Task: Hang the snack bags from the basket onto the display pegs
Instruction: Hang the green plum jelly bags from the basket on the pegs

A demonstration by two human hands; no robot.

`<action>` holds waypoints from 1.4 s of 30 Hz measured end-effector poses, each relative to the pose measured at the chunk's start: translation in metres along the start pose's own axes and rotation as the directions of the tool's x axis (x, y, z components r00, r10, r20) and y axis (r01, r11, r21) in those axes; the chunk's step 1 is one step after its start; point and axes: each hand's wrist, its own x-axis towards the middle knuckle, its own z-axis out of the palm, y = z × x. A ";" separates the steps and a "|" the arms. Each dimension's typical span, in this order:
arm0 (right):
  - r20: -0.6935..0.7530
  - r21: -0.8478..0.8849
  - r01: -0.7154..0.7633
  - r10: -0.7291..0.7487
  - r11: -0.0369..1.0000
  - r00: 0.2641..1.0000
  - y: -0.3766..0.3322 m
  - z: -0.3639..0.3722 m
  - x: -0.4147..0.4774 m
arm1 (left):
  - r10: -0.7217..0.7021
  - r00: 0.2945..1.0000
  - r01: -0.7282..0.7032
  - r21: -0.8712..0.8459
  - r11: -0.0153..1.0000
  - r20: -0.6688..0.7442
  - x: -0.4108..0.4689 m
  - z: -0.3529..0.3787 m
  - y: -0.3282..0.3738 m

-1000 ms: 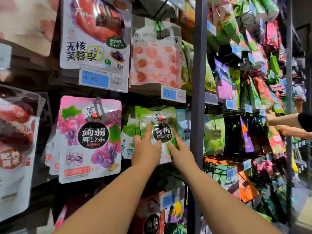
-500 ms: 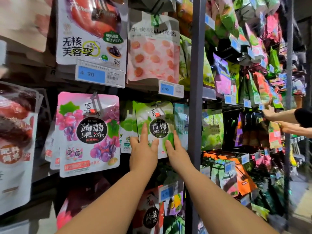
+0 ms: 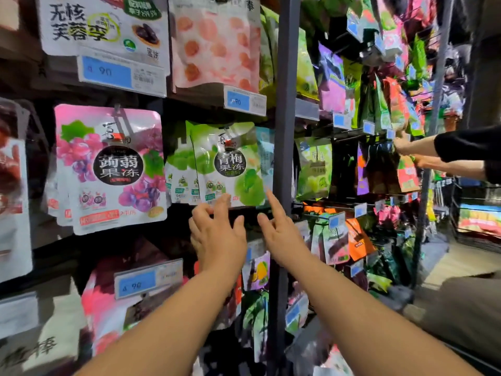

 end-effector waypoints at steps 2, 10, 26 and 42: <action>0.026 -0.036 0.003 -0.002 0.999 1.000 0.008 -0.018 -0.019 | 0.033 0.999 -0.032 -0.039 0.999 0.008 -0.019 0.006 0.003; 0.255 -0.327 -0.310 0.399 0.893 0.881 0.125 -0.106 -0.155 | 0.111 0.782 -0.096 -0.057 0.994 0.614 -0.182 0.089 0.005; 0.327 -0.852 -0.419 0.944 0.312 0.038 0.280 -0.203 -0.304 | 0.157 0.207 -0.515 -0.029 0.857 0.966 -0.262 0.132 -0.002; 0.321 -0.800 -0.529 0.947 0.283 0.021 0.301 -0.198 -0.314 | 0.162 0.194 -0.566 -0.025 0.824 0.968 -0.267 0.139 -0.004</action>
